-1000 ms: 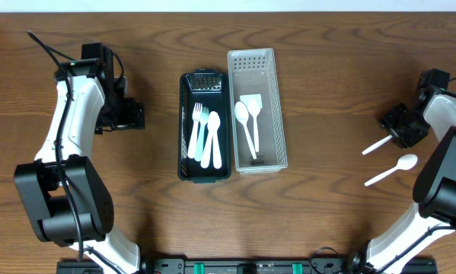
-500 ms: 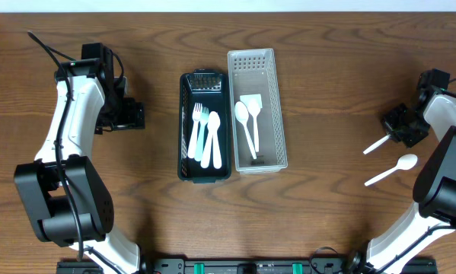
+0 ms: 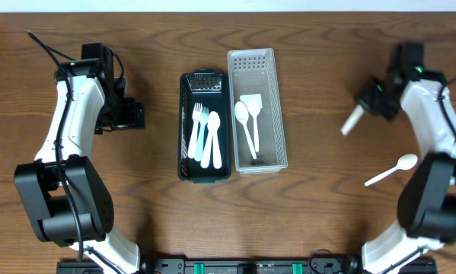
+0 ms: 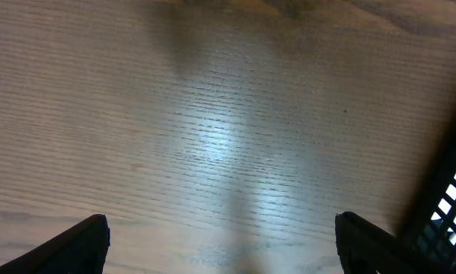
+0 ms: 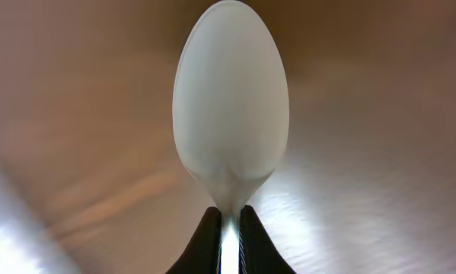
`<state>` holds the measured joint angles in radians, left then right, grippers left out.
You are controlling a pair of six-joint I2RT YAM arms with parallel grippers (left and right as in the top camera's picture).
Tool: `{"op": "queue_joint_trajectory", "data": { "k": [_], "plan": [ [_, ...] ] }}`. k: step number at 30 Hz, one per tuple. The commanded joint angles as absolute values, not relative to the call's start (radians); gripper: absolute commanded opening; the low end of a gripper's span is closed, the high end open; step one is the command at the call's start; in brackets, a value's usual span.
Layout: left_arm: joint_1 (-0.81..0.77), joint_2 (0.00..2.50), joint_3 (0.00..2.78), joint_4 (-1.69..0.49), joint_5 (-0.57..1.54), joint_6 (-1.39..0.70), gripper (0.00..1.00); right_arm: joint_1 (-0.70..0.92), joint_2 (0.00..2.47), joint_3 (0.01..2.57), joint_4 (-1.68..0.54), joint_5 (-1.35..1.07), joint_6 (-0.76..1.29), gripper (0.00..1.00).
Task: Pack container
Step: 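Carry the spoon with right gripper into the clear basket and release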
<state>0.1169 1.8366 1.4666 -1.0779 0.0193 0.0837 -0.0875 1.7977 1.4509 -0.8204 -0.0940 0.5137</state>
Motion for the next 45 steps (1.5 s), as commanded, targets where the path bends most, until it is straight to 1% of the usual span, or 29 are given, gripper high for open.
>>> {"op": "queue_joint_trajectory", "data": {
  "k": [1, 5, 10, 17, 20, 22, 27, 30, 32, 33, 36, 40, 43, 45],
  "plan": [
    [0.122, 1.837, 1.468, -1.085, 0.015, 0.097, 0.87, 0.067, 1.686, 1.552, -0.834, -0.111, 0.459, 0.01],
    [0.122, 1.837, 1.468, -1.087, 0.015, 0.097, 0.87, 0.221, 1.686, 1.574, -0.829, -0.107, 0.467, 0.01],
    [0.122, 1.837, 1.468, -1.087, 0.015, 0.097, 0.87, 0.379, 1.777, 1.574, -0.830, -0.066, 0.471, 0.01],
    [0.122, 1.837, 1.468, -1.087, 0.015, 0.097, 0.88, 0.461, 1.972, 1.574, -0.836, -0.061, 0.470, 0.01],
    [0.122, 1.837, 1.468, -1.087, 0.015, 0.097, 0.87, 0.474, 2.042, 1.574, -0.842, -0.070, 0.454, 0.01],
    [0.122, 1.837, 1.468, -1.087, 0.015, 0.097, 0.88, 0.479, 2.078, 1.574, -0.849, -0.089, 0.443, 0.05],
    [0.122, 1.837, 1.468, -1.087, 0.015, 0.097, 0.88, 0.480, 2.102, 1.574, -0.851, -0.095, 0.419, 0.07],
    [0.122, 1.837, 1.468, -1.087, 0.015, 0.097, 0.88, 0.480, 2.098, 1.584, -0.847, -0.112, 0.393, 0.18],
    [0.122, 1.837, 1.468, -1.087, 0.015, 0.097, 0.88, 0.478, 2.092, 1.611, -0.861, -0.131, 0.367, 0.22],
    [0.122, 1.837, 1.468, -1.087, 0.015, 0.097, 0.88, 0.477, 2.086, 1.633, -0.874, -0.136, 0.356, 0.28],
    [0.122, 1.837, 1.468, -1.087, 0.015, 0.097, 0.88, 0.475, 2.067, 1.747, -0.948, -0.135, 0.311, 0.40],
    [0.122, 1.837, 1.468, -1.087, 0.015, 0.097, 0.88, 0.461, 2.026, 1.933, -1.077, -0.094, 0.293, 0.38],
    [0.122, 1.837, 1.468, -1.087, 0.015, 0.097, 0.88, 0.412, 1.959, 2.032, -1.141, -0.010, 0.363, 0.33],
    [0.122, 1.837, 1.468, -1.087, 0.015, 0.097, 0.88, 0.361, 1.906, 2.046, -1.155, 0.047, 0.429, 0.33]
  ]
}}
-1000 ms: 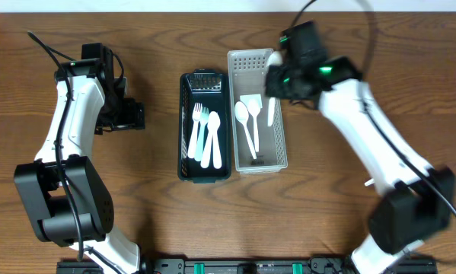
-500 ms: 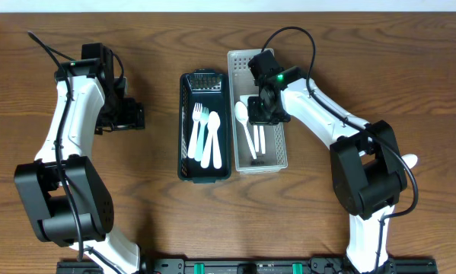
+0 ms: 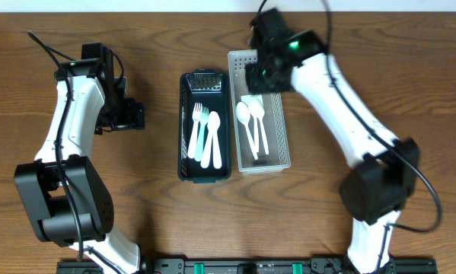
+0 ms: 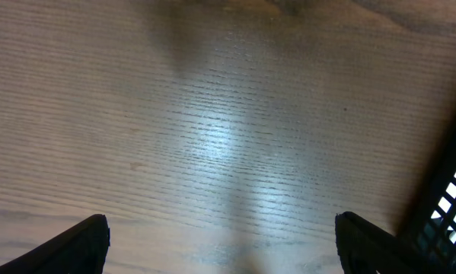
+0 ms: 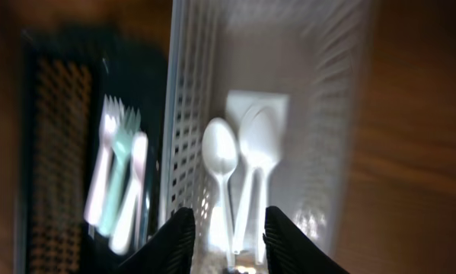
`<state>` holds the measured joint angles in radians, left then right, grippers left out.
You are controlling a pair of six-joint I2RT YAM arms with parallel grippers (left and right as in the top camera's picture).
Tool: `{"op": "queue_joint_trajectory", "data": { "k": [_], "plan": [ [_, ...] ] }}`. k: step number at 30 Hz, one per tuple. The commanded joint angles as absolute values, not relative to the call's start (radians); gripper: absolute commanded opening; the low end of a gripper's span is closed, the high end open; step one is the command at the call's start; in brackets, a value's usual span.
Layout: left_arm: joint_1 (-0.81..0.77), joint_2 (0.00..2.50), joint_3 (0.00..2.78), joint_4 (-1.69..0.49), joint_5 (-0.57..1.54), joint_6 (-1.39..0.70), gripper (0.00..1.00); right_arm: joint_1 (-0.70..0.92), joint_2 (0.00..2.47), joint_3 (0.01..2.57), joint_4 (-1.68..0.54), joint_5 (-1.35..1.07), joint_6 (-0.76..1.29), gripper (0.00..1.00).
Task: Pack container
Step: 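Carry the spoon with right gripper into the clear basket and release, then move right gripper to the last white spoon and grasp it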
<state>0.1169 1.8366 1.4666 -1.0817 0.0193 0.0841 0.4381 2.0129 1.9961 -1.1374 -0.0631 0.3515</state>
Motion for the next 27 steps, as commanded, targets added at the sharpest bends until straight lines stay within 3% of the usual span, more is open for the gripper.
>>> {"op": "queue_joint_trajectory", "data": {
  "k": [1, 6, 12, 27],
  "plan": [
    [0.122, 1.837, 1.468, -1.087, 0.015, 0.097, 0.88, 0.326, 1.876, 2.046, -1.167, 0.079, 0.476, 0.33],
    [0.122, 1.837, 1.468, -1.085, 0.015, 0.097, 0.88, 0.102, 1.787, 2.045, -1.290, 0.123, 0.666, 0.33],
    [0.122, 1.837, 1.468, -1.075, 0.015, 0.097, 0.88, -0.128, 1.785, 1.971, -1.403, 0.082, 0.710, 0.31],
    [0.122, 1.837, 1.468, -1.073, 0.015, 0.097, 0.88, -0.418, 1.785, 1.354, -1.100, -0.008, 0.752, 0.32]
  ]
}}
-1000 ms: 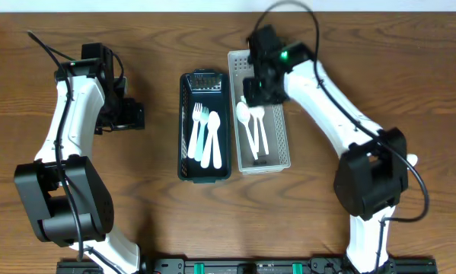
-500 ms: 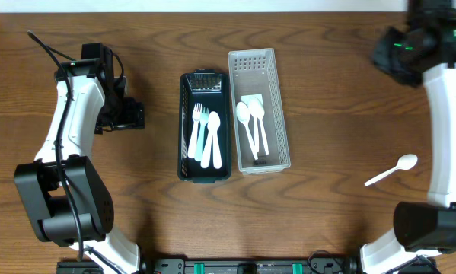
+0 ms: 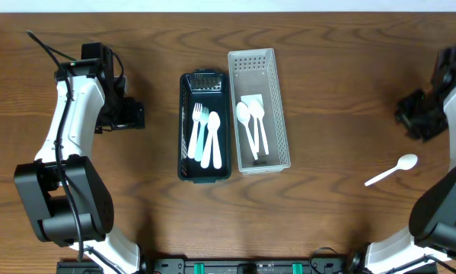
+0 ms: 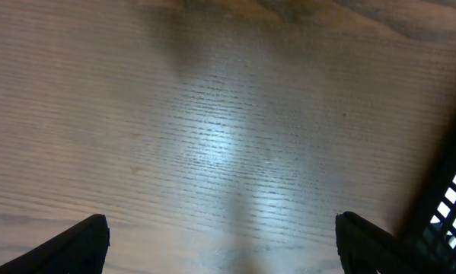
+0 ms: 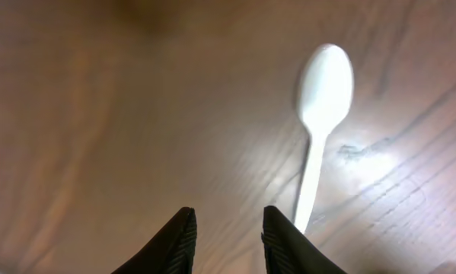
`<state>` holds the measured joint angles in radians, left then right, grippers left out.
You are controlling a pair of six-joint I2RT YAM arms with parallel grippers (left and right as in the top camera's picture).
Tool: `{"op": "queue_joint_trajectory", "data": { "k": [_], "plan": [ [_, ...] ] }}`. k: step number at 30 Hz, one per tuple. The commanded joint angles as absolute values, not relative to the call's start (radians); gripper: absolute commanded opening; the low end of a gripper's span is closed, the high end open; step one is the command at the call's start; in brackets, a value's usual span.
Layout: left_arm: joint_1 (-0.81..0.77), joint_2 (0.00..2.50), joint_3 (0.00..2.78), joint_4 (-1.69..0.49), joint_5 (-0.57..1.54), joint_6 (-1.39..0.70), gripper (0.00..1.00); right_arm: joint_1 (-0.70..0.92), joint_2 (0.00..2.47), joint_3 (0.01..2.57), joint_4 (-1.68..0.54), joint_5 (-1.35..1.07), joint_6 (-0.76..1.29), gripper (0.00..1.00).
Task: Pack container
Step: 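Move right gripper to the last white spoon and grasp it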
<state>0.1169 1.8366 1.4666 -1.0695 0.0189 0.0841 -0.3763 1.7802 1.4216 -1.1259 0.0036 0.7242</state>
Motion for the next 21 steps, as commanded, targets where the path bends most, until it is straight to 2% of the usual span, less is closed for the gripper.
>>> {"op": "queue_joint_trajectory", "data": {
  "k": [1, 11, 15, 21],
  "plan": [
    [0.122, 1.837, 1.468, -1.073, 0.015, 0.097, 0.88, -0.435, 1.785, 1.320, -1.077, -0.008, 0.752, 0.32],
    [0.122, 1.837, 1.468, -1.073, 0.015, 0.097, 0.88, -0.497, 1.785, 1.071, -0.880, -0.004, 0.743, 0.34],
    [0.122, 1.837, 1.468, -1.079, 0.015, 0.097, 0.88, -0.496, 1.785, 0.989, -0.783, -0.005, 0.722, 0.43],
    [0.122, 1.837, 1.468, -1.084, 0.015, 0.097, 0.88, -0.496, 1.785, 0.931, -0.694, -0.005, 0.698, 0.42]
  ]
}}
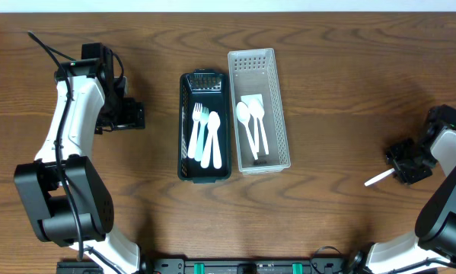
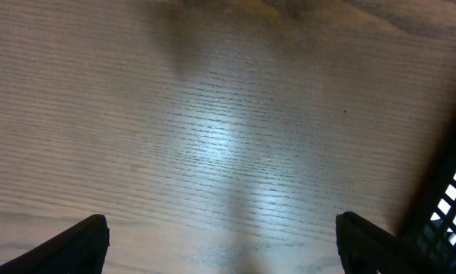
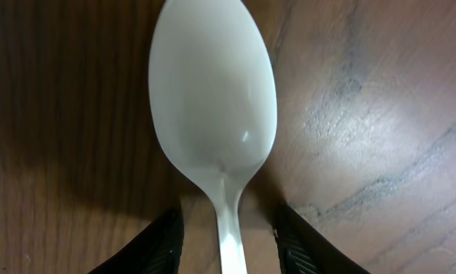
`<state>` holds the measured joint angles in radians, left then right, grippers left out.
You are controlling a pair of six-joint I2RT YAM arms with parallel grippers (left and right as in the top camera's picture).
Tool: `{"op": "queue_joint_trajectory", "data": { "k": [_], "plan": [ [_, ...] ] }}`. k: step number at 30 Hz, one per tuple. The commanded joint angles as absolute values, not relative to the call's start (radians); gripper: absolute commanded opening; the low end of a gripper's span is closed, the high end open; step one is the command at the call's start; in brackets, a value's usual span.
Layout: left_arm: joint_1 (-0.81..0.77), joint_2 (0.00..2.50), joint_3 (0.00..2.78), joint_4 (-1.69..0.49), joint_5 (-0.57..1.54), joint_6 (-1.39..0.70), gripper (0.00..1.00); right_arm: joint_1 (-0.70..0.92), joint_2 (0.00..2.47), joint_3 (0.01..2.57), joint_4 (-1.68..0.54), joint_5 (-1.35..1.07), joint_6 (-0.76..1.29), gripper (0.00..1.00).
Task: Pack container
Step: 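Move right gripper to the last white spoon and grasp it, then carry the last spoon with right gripper into the clear basket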
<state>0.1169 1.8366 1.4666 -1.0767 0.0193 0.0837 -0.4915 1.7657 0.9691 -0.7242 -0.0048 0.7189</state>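
A white plastic spoon [image 3: 212, 99] lies on the wooden table at the right; only its handle end [image 1: 375, 180] shows in the overhead view. My right gripper [image 3: 228, 232] is down over it, open, one finger on each side of the neck, with wood visible in both gaps. This gripper [image 1: 408, 162] hides the bowl from above. The white slotted basket [image 1: 275, 91] holds white spoons. The black basket [image 1: 184, 122] beside it holds plastic forks. My left gripper [image 2: 224, 247] hovers open over bare wood left of the black basket.
The two baskets stand side by side in the middle of the table. The black basket's corner [image 2: 452, 190] shows at the right edge of the left wrist view. The left arm [image 1: 75, 114] reaches along the table's left side.
My right gripper has moved nearer and lower, from a little behind the loose spoon to right over it, its open fingers now astride the neck. The left arm has not moved.
My right gripper first held a spoon in the air at the right. Then it was open over the white basket, where that spoon lay. Afterwards it was back at the right, open near the spoon on the table, and now straddles it.
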Motion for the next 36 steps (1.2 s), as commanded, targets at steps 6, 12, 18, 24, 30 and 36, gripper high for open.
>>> {"op": "queue_joint_trajectory", "data": {
  "k": [6, 12, 18, 24, 30, 36],
  "plan": [
    [0.122, 1.837, 1.468, -1.084, 0.015, 0.097, 0.88, -0.496, 1.785, 0.925, -0.691, -0.005, 0.698, 0.32],
    [0.122, 1.837, 1.468, -1.084, 0.015, 0.097, 0.88, -0.496, 1.785, 0.925, -0.691, -0.009, 0.691, 0.06],
    [0.122, 1.837, 1.468, -1.084, 0.015, 0.097, 0.88, -0.493, 1.785, 0.926, -0.687, -0.046, 0.682, 0.01],
    [0.122, 1.837, 1.468, -1.082, 0.015, 0.097, 0.88, -0.381, 1.750, 1.013, -0.696, -0.138, 0.625, 0.01],
    [0.122, 1.837, 1.468, -1.082, 0.015, 0.097, 0.88, -0.086, 1.663, 1.277, -0.778, -0.123, 0.565, 0.01],
    [0.122, 1.837, 1.468, -1.082, 0.015, 0.097, 0.88, 0.203, 1.655, 1.508, -0.798, -0.105, 0.465, 0.01]
  ]
}}
